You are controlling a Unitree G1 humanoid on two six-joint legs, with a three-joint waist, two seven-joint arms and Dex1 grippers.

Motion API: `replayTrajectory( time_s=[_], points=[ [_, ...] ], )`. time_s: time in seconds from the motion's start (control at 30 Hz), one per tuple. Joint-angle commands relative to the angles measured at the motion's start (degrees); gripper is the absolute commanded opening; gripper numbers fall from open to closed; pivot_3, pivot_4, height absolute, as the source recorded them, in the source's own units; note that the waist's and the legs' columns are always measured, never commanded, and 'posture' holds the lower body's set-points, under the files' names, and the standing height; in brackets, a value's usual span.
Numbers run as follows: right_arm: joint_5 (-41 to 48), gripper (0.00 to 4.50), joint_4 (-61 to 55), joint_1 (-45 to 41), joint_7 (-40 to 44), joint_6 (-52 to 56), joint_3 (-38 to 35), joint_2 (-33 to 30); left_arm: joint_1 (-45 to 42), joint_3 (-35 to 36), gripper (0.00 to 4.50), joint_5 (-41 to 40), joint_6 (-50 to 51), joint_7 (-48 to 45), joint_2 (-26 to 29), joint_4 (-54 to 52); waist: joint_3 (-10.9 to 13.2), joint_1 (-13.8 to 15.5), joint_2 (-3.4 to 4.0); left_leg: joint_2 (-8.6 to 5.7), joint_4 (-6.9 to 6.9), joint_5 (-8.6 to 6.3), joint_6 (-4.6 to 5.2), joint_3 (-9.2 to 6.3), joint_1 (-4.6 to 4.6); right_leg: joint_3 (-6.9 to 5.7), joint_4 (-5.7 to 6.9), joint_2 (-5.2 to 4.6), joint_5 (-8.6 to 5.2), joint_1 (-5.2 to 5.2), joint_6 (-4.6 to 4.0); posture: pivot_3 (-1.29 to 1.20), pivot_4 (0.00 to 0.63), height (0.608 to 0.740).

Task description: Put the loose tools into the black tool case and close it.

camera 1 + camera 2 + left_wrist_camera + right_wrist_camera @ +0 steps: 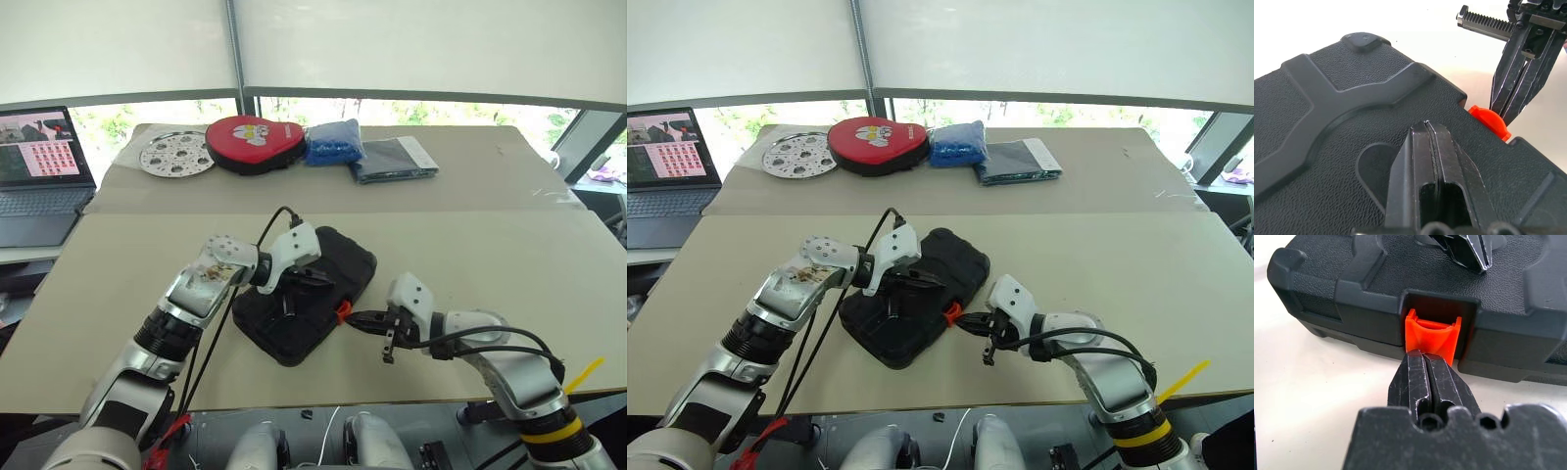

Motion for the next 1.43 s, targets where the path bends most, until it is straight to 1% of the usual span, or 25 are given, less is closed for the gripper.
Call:
replayTrajectory(
  time_s=[0.03, 0.1, 0.13, 0.17, 0.3, 0.4, 0.47, 0.57, 0.63, 0.67, 0.73, 0.77, 0.83, 0.9, 0.93, 0.97, 1.0, 1.03, 1.1, 1.13, 1.17, 1.2, 1.3, 1.37, 1.43],
  points=[
    [-0.91, 0.04, 0.17, -3.19, -1.97, 0.58, 1.65, 2.30, 4.37, -7.79, 0.04, 3.16, 4.82, -1.00, 0.20, 4.21, -0.12, 0.02, -0.03, 0.07, 0.00, 0.01, -0.03, 0.00, 0.00, 0.01, 0.00, 0.06, 0.02, -0.01, -0.03, 0.00, 0.150, 0.740],
    [-1.22, 0.04, 0.81, -4.06, -2.27, 1.18, 1.88, 2.99, 4.32, -7.77, 0.04, 3.27, 4.77, -0.84, 0.08, 4.53, -0.17, 0.13, -0.04, 0.15, 0.00, 0.03, -0.08, 0.01, -0.02, 0.01, 0.00, 0.13, 0.10, -0.06, -0.17, 0.00, 0.150, 0.740],
    [-1.42, 0.04, 0.97, -4.33, -2.15, 1.43, 2.03, 3.16, 4.30, -7.75, 0.04, 3.33, 4.74, -0.76, 0.03, 4.65, -0.19, 0.21, -0.02, 0.18, 0.00, 0.04, -0.12, 0.01, -0.05, 0.01, 0.00, 0.14, 0.29, -0.11, -0.50, 0.00, 0.150, 0.740],
    [-1.90, 0.04, 1.20, -4.63, -1.99, 0.85, 2.28, 3.28, 4.27, -7.76, 0.04, 3.37, 4.71, -0.75, -0.03, 4.76, -0.19, 0.29, -0.02, 0.20, -0.01, 0.04, -0.13, 0.02, -0.08, 0.01, 0.00, 0.15, 0.28, -0.17, -0.56, 0.00, 0.150, 0.740],
    [-1.62, 0.04, 1.56, -5.79, -2.92, 0.23, 1.37, 5.10, 4.49, -7.68, 0.04, 3.56, 4.48, -0.52, -0.24, 5.09, -0.19, 0.43, -0.03, 0.19, -0.01, 0.05, -0.14, 0.04, -0.17, 0.02, -0.02, 0.14, 0.26, -0.26, -0.62, 0.00, 0.150, 0.740],
    [-0.91, 0.04, 0.36, -5.22, -2.22, -0.10, 0.33, 4.46, 5.24, -7.08, 0.04, 3.34, 4.26, -0.10, -0.08, 4.70, -0.19, 0.39, -0.03, 0.22, -0.01, 0.05, -0.15, 0.05, -0.18, 0.02, -0.03, 0.15, 0.27, -0.28, -0.65, 0.00, 0.150, 0.740],
    [-0.26, 0.04, -0.89, -3.85, -0.69, -0.59, -0.76, 2.53, 6.61, -3.78, 0.04, 1.23, 2.09, 0.24, -0.38, 3.78, -0.19, 0.39, -0.01, 0.26, -0.01, 0.05, -0.15, 0.05, -0.19, 0.01, -0.03, 0.17, 0.26, -0.29, -0.66, 0.00, 0.150, 0.740],
    [1.21, 0.04, -1.98, -1.18, 1.49, -1.45, -3.52, -0.61, 8.78, 3.95, 0.04, -3.39, -2.62, 1.17, -1.85, 1.31, -0.14, 0.40, 0.05, 0.36, -0.03, 0.04, -0.16, 0.08, -0.35, 0.02, -0.07, 0.11, 0.29, -0.44, -0.64, 0.00, 0.150, 0.740],
    [3.07, 0.00, -2.02, 2.17, 4.19, -2.28, -7.80, -4.10, 11.70, 10.98, 0.53, -8.30, -6.33, -0.34, -0.80, -3.28, -0.11, 0.33, 0.11, 0.42, -0.03, 0.03, -0.18, 0.08, -0.57, -0.01, -0.12, 0.14, 0.38, -0.60, -0.53, 0.00, 0.150, 0.740],
    [3.77, 0.00, -2.05, 3.40, 5.20, -2.74, -9.23, -5.39, 12.80, 13.28, 0.65, -9.86, -8.01, -0.91, -0.31, -4.75, -0.08, 0.30, 0.16, 0.45, -0.04, 0.01, -0.22, 0.08, -0.61, -0.02, -0.14, 0.15, 0.43, -0.63, -0.46, 0.00, 0.150, 0.740],
    [3.87, 0.61, -0.94, 5.65, 6.46, -5.99, -12.37, -7.47, 15.10, 17.32, 1.46, -11.38, -9.94, -0.80, 1.68, -6.59, 0.04, 0.30, 0.19, 0.57, -0.04, -0.08, -0.33, 0.07, -0.68, -0.06, -0.19, 0.24, 0.38, -0.69, -0.53, 0.00, 0.150, 0.740],
    [3.52, 0.84, 0.40, 6.58, 6.79, -8.57, -14.40, -8.34, 16.54, 20.07, 1.76, -11.90, -11.11, -0.15, 2.94, -7.45, 0.13, 0.30, 0.26, 0.59, -0.04, -0.08, -0.35, 0.07, -0.73, -0.10, -0.19, 0.33, 0.36, -0.75, -0.57, 0.00, 0.150, 0.740],
    [3.36, 1.49, 2.99, 8.17, 7.74, -12.65, -18.36, -9.83, 20.22, 25.67, 2.48, -13.36, -12.43, 0.91, 5.39, -9.30, 0.30, 0.31, 0.39, 0.61, -0.04, -0.07, -0.38, 0.09, -0.93, -0.10, -0.17, 0.42, 0.34, -0.98, -0.61, 0.00, 0.150, 0.740],
    [2.92, 2.14, 6.64, 9.16, 9.54, -20.00, -21.39, -10.22, 25.12, 30.41, 3.12, -12.95, -15.05, 2.40, 7.40, -10.65, 0.39, 0.28, 0.41, 0.60, -0.05, -0.06, -0.40, 0.16, -1.13, -0.06, -0.13, 0.44, 0.34, -1.25, -0.60, 0.00, 0.150, 0.740],
    [2.50, 2.54, 8.93, 9.63, 10.87, -25.00, -22.48, -10.30, 28.35, 32.35, 3.56, -12.51, -16.42, 2.59, 8.62, -11.15, 0.43, 0.33, 0.41, 0.60, -0.05, -0.04, -0.44, 0.18, -1.15, -0.05, -0.13, 0.45, 0.35, -1.28, -0.60, 0.00, 0.150, 0.740],
    [3.07, 2.86, 10.94, 9.77, 12.39, -28.92, -23.55, -9.96, 31.29, 33.73, 3.91, -11.12, -18.87, 3.06, 9.54, -10.85, 0.47, 0.40, 0.43, 0.58, -0.05, -0.04, -0.45, 0.20, -1.17, -0.07, -0.16, 0.46, 0.35, -1.29, -0.59, 0.00, 0.150, 0.740],
    [3.98, 3.18, 12.60, 9.84, 13.47, -31.10, -24.72, -9.72, 34.63, 35.18, 4.25, -10.11, -20.90, 2.86, 10.61, -10.32, 0.47, 0.48, 0.43, 0.57, -0.05, -0.04, -0.44, 0.24, -1.18, -0.07, -0.20, 0.47, 0.34, -1.28, -0.58, 0.00, 0.150, 0.740],
    [4.23, 3.70, 13.99, 9.88, 13.95, -32.93, -25.45, -9.66, 37.25, 36.36, 4.50, -9.29, -22.54, 2.99, 11.31, -9.91, 0.47, 0.52, 0.43, 0.56, -0.05, -0.07, -0.40, 0.25, -1.17, -0.08, -0.23, 0.46, 0.33, -1.26, -0.57, 0.00, 0.150, 0.740],
    [5.59, 4.22, 16.23, 9.75, 16.05, -34.03, -26.51, -10.25, 41.52, 39.11, 4.50, -8.38, -24.75, 4.53, 11.94, -8.68, 0.50, 0.64, 0.48, 0.55, -0.05, -0.11, -0.33, 0.27, -1.09, -0.07, -0.25, 0.39, 0.32, -1.19, -0.55, 0.00, 0.150, 0.740],
    [6.24, 4.37, 16.96, 9.68, 16.92, -34.65, -26.86, -10.37, 42.74, 39.92, 4.50, -8.60, -25.25, 4.86, 12.15, -8.26, 0.52, 0.69, 0.52, 0.55, -0.05, -0.14, -0.29, 0.30, -1.06, -0.06, -0.26, 0.35, 0.32, -1.18, -0.56, 0.00, 0.150, 0.740],
    [5.71, 4.37, 17.84, 9.33, 16.86, -36.04, -27.00, -10.42, 43.63, 40.44, 4.50, -8.66, -25.81, 4.95, 12.46, -7.81, 0.60, 0.81, 0.60, 0.55, -0.05, -0.15, -0.27, 0.32, -1.06, -0.06, -0.26, 0.34, 0.32, -1.18, -0.56, 0.00, 0.150, 0.740],
    [6.16, 4.37, 18.34, 8.81, 16.96, -35.54, -27.13, -10.55, 44.50, 41.06, 4.50, -8.14, -27.38, 4.82, 13.09, -6.50, 0.66, 0.96, 0.54, 0.55, -0.05, -0.16, -0.26, 0.35, -1.08, -0.04, -0.26, 0.33, 0.31, -1.21, -0.56, 0.00, 0.150, 0.740],
    [4.64, 4.37, 20.49, 7.08, 17.51, -38.79, -26.70, -11.07, 45.43, 42.50, 4.50, -7.67, -30.74, 5.21, 13.49, -3.85, 0.75, 1.57, 0.44, 0.56, -0.04, -0.15, -0.28, 0.36, -1.17, -0.09, -0.24, 0.32, 0.27, -1.33, -0.75, 0.00, 0.150, 0.740],
    [4.59, 4.37, 21.79, 6.55, 16.95, -38.77, -26.76, -11.09, 45.54, 42.57, 4.50, -7.61, -32.04, 6.24, 12.95, -4.17, 0.76, 1.83, 0.45, 0.57, -0.04, -0.15, -0.29, 0.36, -1.18, -0.08, -0.23, 0.28, 0.27, -1.35, -0.79, 0.00, 0.150, 0.740],
    [4.37, 4.37, 22.92, 6.10, 15.63, -39.04, -26.95, -10.67, 45.36, 42.77, 4.50, -6.88, -32.29, 9.28, 11.96, -5.74, 0.76, 1.88, 0.46, 0.58, -0.05, -0.16, -0.29, 0.35, -1.18, -0.10, -0.24, 0.23, 0.28, -1.34, -0.77, 0.00, 0.150, 0.740]
  ],
)
